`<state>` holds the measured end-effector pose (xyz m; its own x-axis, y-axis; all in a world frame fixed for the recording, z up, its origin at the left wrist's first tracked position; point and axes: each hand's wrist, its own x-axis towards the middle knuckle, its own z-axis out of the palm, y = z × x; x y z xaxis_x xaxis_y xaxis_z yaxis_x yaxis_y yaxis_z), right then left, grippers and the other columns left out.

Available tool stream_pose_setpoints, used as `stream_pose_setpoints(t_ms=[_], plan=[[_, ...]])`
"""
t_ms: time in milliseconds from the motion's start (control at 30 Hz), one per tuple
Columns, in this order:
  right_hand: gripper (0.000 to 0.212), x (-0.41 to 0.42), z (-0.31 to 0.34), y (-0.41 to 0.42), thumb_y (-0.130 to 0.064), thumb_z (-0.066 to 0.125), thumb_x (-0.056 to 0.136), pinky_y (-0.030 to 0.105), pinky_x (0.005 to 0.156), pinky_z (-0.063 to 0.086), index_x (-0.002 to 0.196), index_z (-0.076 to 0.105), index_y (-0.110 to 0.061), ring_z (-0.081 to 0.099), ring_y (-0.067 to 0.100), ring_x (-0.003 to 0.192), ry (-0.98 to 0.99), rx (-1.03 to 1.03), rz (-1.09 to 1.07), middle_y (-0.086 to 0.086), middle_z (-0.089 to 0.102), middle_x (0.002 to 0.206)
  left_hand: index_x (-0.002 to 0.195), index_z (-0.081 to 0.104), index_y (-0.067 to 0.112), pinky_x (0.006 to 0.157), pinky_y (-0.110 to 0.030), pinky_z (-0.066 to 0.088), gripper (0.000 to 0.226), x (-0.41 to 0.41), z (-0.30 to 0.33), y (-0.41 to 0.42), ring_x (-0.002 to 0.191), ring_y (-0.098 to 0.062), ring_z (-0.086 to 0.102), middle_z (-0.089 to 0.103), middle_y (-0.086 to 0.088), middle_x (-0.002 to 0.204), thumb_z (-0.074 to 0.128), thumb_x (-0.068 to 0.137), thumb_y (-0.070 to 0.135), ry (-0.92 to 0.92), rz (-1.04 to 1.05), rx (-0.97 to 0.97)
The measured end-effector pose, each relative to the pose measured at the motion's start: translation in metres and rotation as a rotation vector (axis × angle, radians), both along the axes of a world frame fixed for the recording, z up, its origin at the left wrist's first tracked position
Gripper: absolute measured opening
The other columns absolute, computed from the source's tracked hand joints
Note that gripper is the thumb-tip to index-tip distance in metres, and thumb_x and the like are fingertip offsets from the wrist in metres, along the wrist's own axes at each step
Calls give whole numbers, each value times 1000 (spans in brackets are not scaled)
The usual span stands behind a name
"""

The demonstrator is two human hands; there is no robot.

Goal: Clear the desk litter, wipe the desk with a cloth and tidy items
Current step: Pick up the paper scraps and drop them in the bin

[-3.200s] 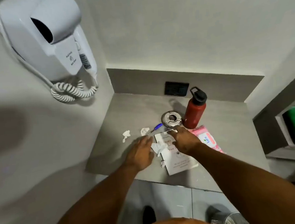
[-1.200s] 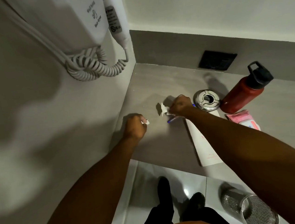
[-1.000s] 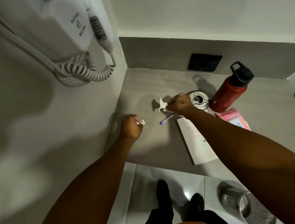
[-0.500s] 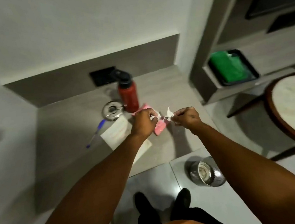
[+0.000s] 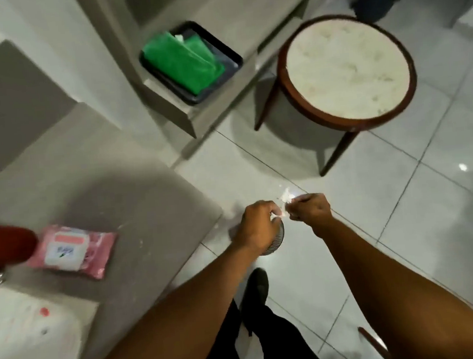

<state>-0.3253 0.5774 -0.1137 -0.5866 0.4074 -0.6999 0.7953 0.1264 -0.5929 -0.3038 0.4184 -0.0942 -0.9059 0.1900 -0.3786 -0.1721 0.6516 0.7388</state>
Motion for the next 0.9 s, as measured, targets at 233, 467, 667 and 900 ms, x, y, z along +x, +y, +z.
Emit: stream_pose_setpoints(t_ms=[233, 467, 667, 900], plan=[[16, 35, -208, 13, -3, 88, 63, 47, 76, 62, 71, 74, -3, 71, 27, 63, -244, -2, -76, 17, 74, 73, 92, 76, 11, 88, -32, 57, 11, 0, -205, 19, 95, -25, 71, 76, -9, 101, 72, 81, 9, -286, 197, -104], [38, 41, -342, -14, -17, 84, 72, 36, 98, 53, 109, 75, -18, 69, 25, 106, -270, 52, 15, 8, 73, 113, 133, 59, 11, 110, -33, 43, 45, -10, -344, 21, 127, -29, 56, 61, -12, 136, 66, 90, 19, -355, -77, -216], [37, 37, -267, -2, -12, 67, 83, 20, 88, 43, 119, 70, -21, 64, 27, 113, -142, 212, 365, 7, 71, 120, 140, 49, 13, 114, -37, 39, 47, -10, -286, 28, 134, -28, 51, 54, -12, 144, 54, 94, 21, -306, -249, -306], [55, -6, -41, -11, -26, 60, 93, 32, 111, 35, 146, 45, -19, 41, 23, 140, 76, 467, 780, 4, 46, 151, 153, 30, 14, 121, -36, 29, 57, -28, -73, 12, 146, -23, 35, 35, -7, 159, 44, 98, 18, -88, -284, -321]])
